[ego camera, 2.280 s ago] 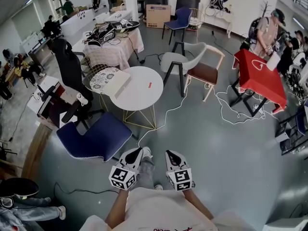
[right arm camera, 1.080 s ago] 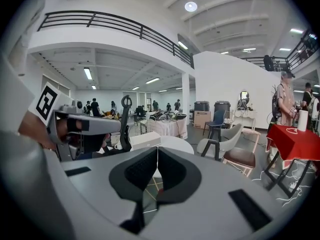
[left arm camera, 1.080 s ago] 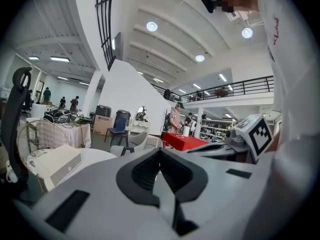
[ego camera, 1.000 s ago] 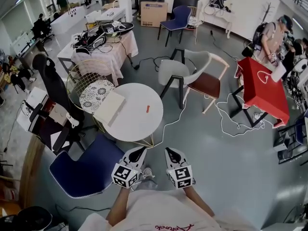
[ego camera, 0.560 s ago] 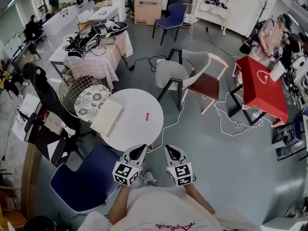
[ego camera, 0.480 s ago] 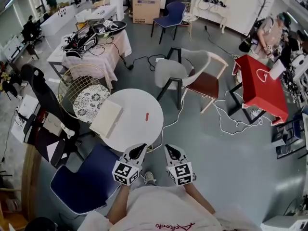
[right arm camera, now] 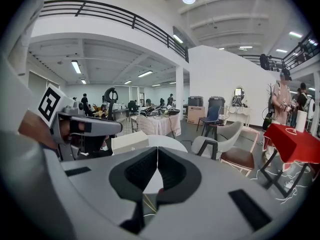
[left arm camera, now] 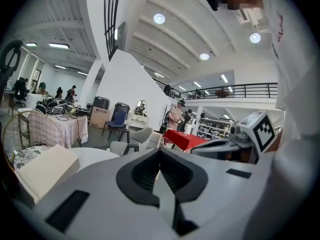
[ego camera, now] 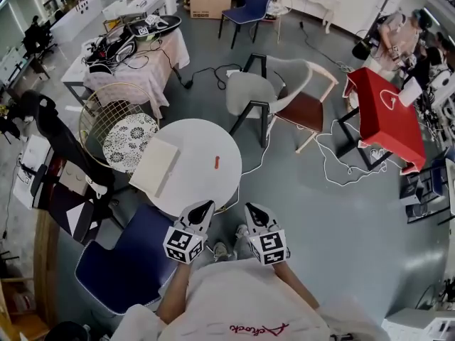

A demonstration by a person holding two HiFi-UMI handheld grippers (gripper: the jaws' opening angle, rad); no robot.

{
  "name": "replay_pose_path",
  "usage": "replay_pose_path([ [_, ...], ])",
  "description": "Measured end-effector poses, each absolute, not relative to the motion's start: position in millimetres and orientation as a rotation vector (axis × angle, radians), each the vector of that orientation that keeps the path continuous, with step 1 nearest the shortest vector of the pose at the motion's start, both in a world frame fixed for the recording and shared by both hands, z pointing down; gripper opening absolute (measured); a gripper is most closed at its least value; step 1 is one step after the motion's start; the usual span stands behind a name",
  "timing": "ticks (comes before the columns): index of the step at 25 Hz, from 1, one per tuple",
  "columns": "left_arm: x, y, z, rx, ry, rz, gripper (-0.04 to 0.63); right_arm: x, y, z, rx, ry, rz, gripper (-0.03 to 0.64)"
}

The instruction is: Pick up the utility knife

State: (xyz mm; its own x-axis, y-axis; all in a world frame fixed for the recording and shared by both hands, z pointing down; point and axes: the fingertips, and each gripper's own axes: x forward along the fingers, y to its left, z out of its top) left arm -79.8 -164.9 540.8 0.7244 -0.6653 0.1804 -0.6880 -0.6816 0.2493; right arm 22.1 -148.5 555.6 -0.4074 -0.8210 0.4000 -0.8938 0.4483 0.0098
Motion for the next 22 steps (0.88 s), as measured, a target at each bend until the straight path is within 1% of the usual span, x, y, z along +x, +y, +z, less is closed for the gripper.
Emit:
replay_pose_path([
  [8,-79,-192,545,2.608,-1.094,0.108,0.012,20,-178,561,1.417,-2.382,0.299,0.017],
  [15,-71,-244,556,2.582,-1.132,0.134,0.012,25,-238,562,1.370,-2.422,0.284,0.017],
  [22,-63,-289,580,2.516,-1.161,0.204,0.012,37,-286,577,1.302,-2.425,0.339,0.017],
])
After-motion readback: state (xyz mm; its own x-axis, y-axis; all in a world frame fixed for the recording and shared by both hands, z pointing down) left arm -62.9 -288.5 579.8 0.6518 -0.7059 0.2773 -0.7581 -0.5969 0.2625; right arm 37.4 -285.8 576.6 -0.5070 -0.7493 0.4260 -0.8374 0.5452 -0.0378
